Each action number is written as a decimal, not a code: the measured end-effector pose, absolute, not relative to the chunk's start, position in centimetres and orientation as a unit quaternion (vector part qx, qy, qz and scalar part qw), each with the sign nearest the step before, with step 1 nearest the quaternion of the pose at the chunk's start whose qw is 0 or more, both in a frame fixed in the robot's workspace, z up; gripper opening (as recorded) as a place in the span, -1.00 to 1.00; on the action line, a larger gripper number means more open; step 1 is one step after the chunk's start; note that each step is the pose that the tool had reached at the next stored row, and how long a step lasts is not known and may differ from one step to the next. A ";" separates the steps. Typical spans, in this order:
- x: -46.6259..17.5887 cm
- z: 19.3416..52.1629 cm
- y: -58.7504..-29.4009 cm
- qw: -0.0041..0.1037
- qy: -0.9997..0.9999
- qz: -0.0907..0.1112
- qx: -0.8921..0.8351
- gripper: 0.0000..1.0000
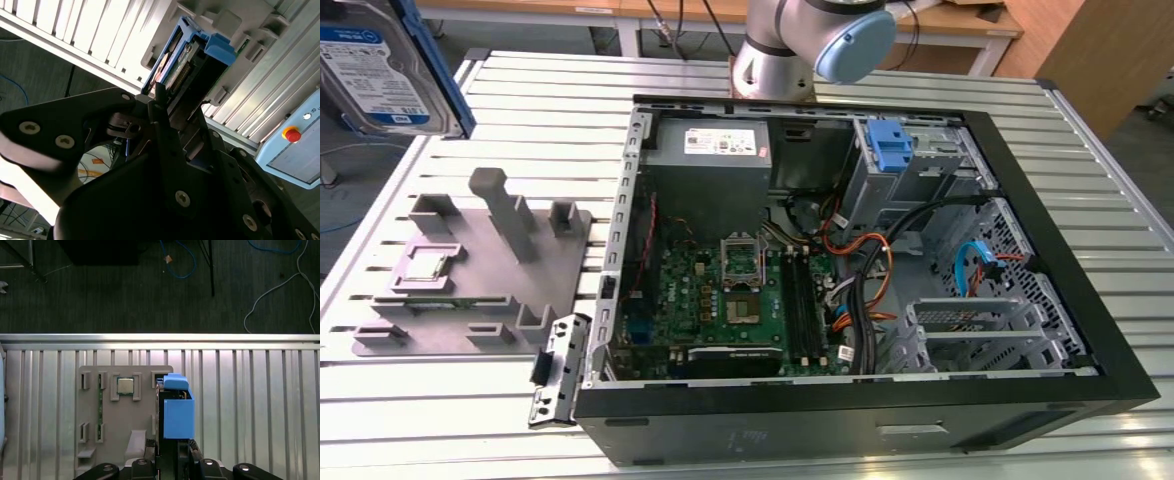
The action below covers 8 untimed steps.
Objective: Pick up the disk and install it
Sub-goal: 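Pick up the disk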
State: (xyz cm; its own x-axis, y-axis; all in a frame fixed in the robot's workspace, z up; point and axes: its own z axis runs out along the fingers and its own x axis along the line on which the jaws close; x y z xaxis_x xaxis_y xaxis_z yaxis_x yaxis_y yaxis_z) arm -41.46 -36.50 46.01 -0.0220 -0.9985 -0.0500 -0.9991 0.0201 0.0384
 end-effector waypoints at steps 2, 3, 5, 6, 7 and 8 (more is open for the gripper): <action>-41.5 46.1 -36.5 0.004 0.714 0.031 -0.699 -0.30; -41.5 46.1 -36.5 0.004 0.714 0.031 -0.699 -0.30; -41.5 46.1 -36.4 0.004 0.714 0.031 -0.699 -0.30; -41.5 46.1 -36.4 0.004 0.714 0.031 -0.699 -0.30; -41.5 46.1 -36.4 0.004 0.714 0.031 -0.699 -0.30; -41.5 46.1 -36.4 0.004 0.714 0.031 -0.699 -0.30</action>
